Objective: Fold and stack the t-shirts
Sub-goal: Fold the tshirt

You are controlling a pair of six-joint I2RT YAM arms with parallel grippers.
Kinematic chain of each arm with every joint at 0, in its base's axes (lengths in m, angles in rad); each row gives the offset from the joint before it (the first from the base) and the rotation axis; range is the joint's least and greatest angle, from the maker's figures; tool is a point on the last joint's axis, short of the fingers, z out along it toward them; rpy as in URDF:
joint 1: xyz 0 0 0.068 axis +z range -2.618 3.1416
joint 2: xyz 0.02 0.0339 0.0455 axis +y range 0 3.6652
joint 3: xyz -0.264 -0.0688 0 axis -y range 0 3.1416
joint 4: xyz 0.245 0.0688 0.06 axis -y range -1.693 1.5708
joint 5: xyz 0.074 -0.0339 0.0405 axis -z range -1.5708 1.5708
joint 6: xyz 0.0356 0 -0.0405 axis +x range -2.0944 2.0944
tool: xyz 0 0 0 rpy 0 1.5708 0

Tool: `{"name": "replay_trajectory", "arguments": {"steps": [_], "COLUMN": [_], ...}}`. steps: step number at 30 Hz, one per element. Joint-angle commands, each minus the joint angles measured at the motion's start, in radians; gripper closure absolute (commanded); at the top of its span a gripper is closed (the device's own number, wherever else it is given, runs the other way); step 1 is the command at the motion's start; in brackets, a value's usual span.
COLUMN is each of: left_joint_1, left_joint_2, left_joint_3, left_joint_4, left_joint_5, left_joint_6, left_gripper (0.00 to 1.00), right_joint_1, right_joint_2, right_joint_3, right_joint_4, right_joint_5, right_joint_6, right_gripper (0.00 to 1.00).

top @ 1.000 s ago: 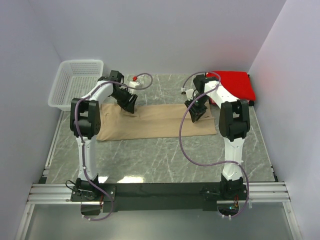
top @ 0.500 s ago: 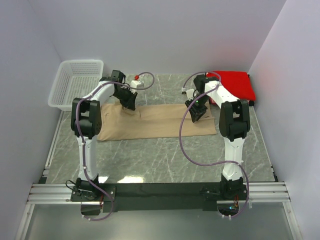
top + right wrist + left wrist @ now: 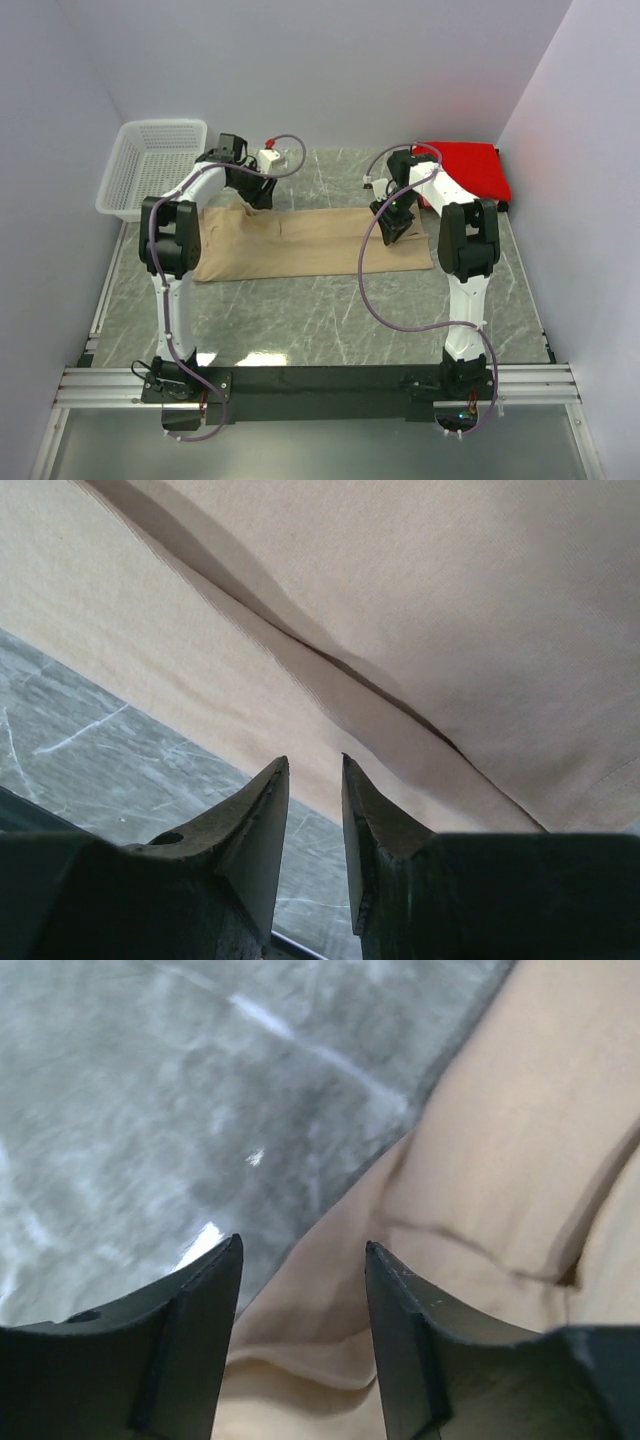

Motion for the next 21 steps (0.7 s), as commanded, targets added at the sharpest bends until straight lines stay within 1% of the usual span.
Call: {"name": "replay_trajectory", "arguments": {"steps": [1, 2, 3, 4, 6, 8, 11, 13, 14, 15, 19, 21], "left_joint_1": [0.061, 0.098, 0.113, 0.127, 0.153, 0.164, 0.167, 0.167, 0.167, 0.193, 0.196, 0.193], "left_joint_2": [-0.077, -0.063, -0.048, -0.021, -0.002, 0.006, -0.016, -0.013, -0.008, 0.001, 0.058, 0.066], "left_joint_3": [0.031, 0.059, 0.123, 0.154, 0.206, 0.203, 0.138, 0.118, 0.116, 0.124, 0.168, 0.173], "left_joint_4": [-0.001, -0.041, -0.086, -0.182, -0.252, -0.316, -0.297, -0.292, -0.295, -0.313, -0.356, -0.349], "left_joint_5": [-0.008, 0.006, 0.038, 0.052, 0.084, 0.102, 0.095, 0.075, 0.072, 0.067, 0.056, 0.058], "left_joint_6": [0.0, 0.018, 0.036, 0.056, 0.112, 0.174, 0.208, 0.224, 0.239, 0.248, 0.277, 0.28], "left_gripper": [0.42, 0.41, 0.41, 0.41, 0.41, 0.41, 0.4, 0.38, 0.37, 0.37, 0.36, 0.36], "right_joint_1": [-0.008, -0.006, -0.008, -0.006, -0.006, -0.008, -0.006, -0.006, -0.008, -0.008, -0.008, -0.006], "right_joint_2": [-0.001, -0.002, -0.004, -0.004, 0.001, 0.005, 0.012, 0.01, 0.009, 0.009, 0.012, 0.015], "right_joint_3": [-0.009, -0.013, -0.015, -0.015, -0.015, -0.009, 0.005, 0.007, 0.007, 0.007, 0.013, 0.022], "right_joint_4": [0.0, 0.001, 0.006, 0.006, 0.007, 0.006, -0.005, -0.008, -0.008, -0.01, -0.017, -0.022], "right_joint_5": [-0.004, -0.002, -0.002, -0.002, -0.002, -0.005, -0.001, 0.002, 0.004, 0.004, 0.005, 0.01], "right_joint_6": [-0.003, -0.003, -0.003, -0.003, -0.003, -0.004, -0.009, -0.012, -0.013, -0.015, -0.017, -0.017], "right_gripper": [0.65, 0.65, 0.65, 0.65, 0.65, 0.65, 0.65, 0.65, 0.65, 0.65, 0.65, 0.65]}}
